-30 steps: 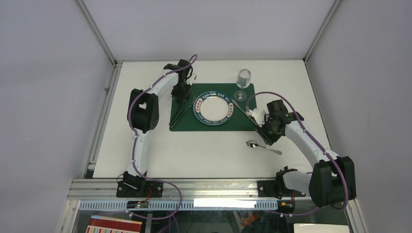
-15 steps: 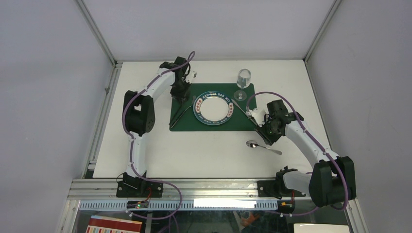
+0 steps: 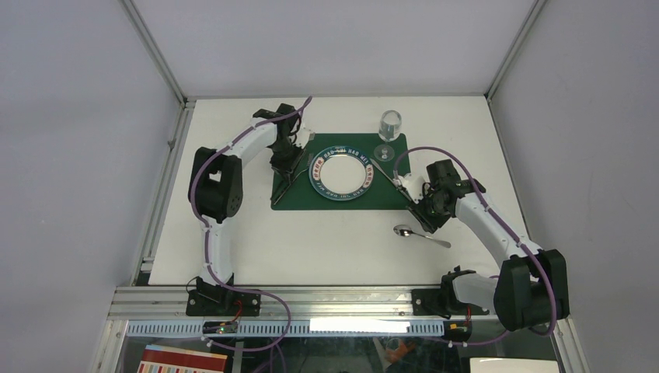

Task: Set the dinner table for one person
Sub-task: Adjust the fork on the napkin.

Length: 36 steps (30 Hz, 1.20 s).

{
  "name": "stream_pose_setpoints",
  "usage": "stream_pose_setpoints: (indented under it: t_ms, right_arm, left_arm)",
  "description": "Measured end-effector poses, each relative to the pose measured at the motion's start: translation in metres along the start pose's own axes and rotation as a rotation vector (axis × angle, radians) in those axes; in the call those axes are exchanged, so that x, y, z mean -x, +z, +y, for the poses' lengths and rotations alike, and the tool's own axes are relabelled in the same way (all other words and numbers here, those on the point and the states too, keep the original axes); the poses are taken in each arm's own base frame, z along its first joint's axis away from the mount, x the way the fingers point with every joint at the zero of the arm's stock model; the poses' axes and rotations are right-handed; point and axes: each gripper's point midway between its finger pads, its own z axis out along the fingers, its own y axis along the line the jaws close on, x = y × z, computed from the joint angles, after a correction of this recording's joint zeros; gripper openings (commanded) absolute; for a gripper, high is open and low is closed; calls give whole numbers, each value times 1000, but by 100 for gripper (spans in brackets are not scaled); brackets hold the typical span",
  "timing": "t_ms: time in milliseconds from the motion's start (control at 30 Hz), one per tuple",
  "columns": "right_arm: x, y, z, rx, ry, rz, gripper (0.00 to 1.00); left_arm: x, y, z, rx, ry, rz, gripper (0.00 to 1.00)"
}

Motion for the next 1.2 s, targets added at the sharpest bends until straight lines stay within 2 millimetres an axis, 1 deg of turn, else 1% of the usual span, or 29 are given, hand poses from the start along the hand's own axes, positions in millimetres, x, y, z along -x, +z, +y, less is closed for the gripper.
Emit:
stream_pose_setpoints:
  t_ms: [100, 267, 700, 833, 967, 1200]
  right_arm:
    - [0, 0, 1, 4, 0, 0, 41]
    - [0, 0, 2, 12, 0, 0, 42]
    - [-4, 1, 5, 25, 3, 17, 44]
    - [-5, 0, 6, 28, 3, 21, 43]
    - [-5, 0, 6, 27, 3, 22, 43]
    - [-5, 0, 6, 28, 3, 22, 43]
  left_arm:
    - [-9, 5, -3, -22, 12, 24, 21]
    - [-10, 6, -6, -45, 33, 25, 21]
    - [-8, 4, -6, -48, 58, 15, 21]
    - [2, 2, -5, -43, 64, -7, 20]
    - [6, 6, -4, -45, 66, -11, 19]
    - [2, 16, -4, -51, 63, 15, 18]
